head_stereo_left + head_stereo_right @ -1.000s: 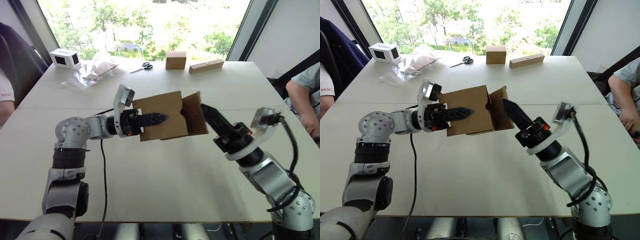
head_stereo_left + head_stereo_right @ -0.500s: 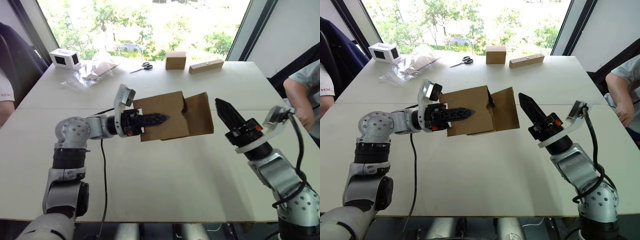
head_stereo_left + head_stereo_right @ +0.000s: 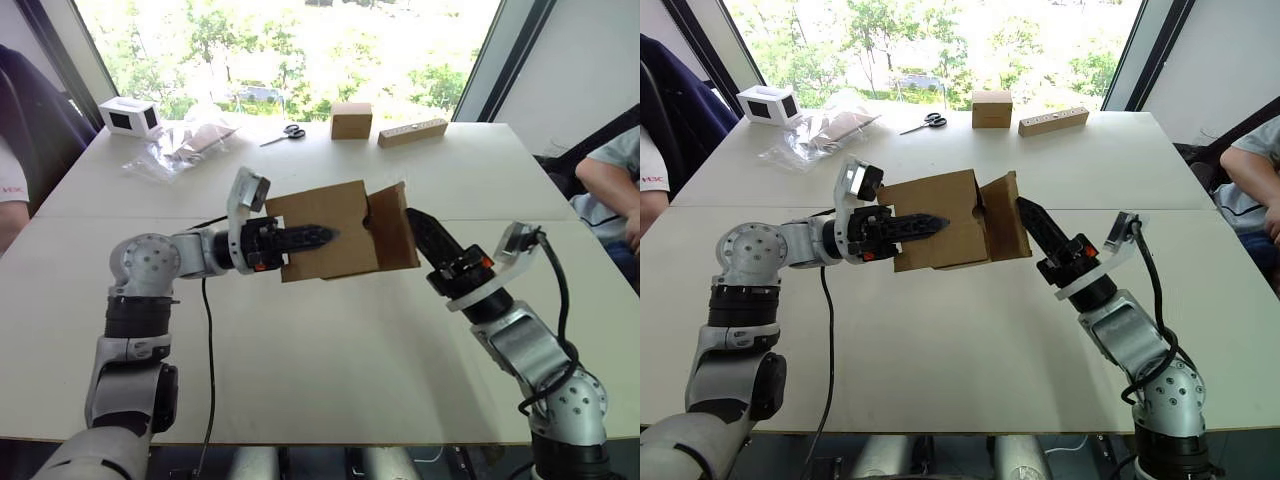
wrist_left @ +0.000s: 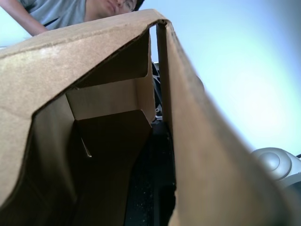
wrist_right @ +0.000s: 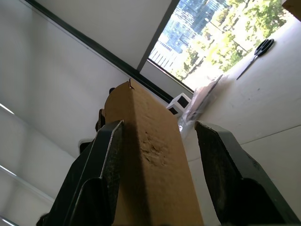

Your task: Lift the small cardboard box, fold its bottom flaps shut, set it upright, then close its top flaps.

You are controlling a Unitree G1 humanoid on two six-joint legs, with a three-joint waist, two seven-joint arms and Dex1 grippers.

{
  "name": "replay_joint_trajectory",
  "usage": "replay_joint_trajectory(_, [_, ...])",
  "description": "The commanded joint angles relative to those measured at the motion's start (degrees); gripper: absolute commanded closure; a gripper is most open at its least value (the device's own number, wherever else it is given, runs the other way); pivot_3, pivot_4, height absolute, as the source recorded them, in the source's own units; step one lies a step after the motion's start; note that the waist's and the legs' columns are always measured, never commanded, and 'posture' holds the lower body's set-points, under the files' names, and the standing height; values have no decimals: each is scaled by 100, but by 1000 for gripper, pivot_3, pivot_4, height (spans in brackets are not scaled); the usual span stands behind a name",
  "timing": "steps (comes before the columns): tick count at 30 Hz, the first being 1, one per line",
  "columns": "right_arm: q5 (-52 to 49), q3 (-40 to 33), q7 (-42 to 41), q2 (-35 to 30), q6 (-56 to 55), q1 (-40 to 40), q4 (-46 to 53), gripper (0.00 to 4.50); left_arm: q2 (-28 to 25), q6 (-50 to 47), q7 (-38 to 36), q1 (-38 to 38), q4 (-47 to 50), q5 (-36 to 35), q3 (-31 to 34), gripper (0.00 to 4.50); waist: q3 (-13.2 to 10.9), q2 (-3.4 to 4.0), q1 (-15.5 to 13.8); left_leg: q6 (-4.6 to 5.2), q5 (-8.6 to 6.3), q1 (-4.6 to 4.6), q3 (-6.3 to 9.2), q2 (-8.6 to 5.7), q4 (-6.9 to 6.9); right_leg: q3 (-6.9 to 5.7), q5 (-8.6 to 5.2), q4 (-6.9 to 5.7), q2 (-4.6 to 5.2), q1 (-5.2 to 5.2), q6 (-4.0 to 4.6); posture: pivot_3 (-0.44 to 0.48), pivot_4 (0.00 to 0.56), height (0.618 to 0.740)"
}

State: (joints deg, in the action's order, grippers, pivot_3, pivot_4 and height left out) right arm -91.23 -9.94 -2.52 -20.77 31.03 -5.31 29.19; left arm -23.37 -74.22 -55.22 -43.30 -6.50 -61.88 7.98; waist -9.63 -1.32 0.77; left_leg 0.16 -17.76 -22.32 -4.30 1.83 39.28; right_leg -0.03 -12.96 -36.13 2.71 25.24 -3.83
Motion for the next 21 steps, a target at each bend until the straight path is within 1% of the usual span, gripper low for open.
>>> replay_joint_trajectory(1, [5,29,17,70,-2,-38,298,1989,27,72,-5,-48,193,-178,167,4500,0,0,0,0,0,0,0,0,0,0,0,0,0,0,0,0,150,740])
replay_joint_trajectory(10, [48,252,105,282,-2,-1,480,1989,27,76,22,-12,211,-193,182,4500,0,0,5,0,0,0,0,1,0,0,0,0,-1,1,0,0,150,740])
replay_joint_trajectory(17, [419,310,120,198,1,-56,555,1989,23,72,33,-8,208,-173,204,4500,0,0,2,0,0,0,-1,0,0,0,0,0,1,1,1,0,150,740])
replay_joint_trajectory(21, [354,285,72,146,31,-47,696,1989,20,61,30,-5,213,-163,207,4500,0,0,1,0,0,0,0,0,-1,0,0,0,0,1,1,0,150,740])
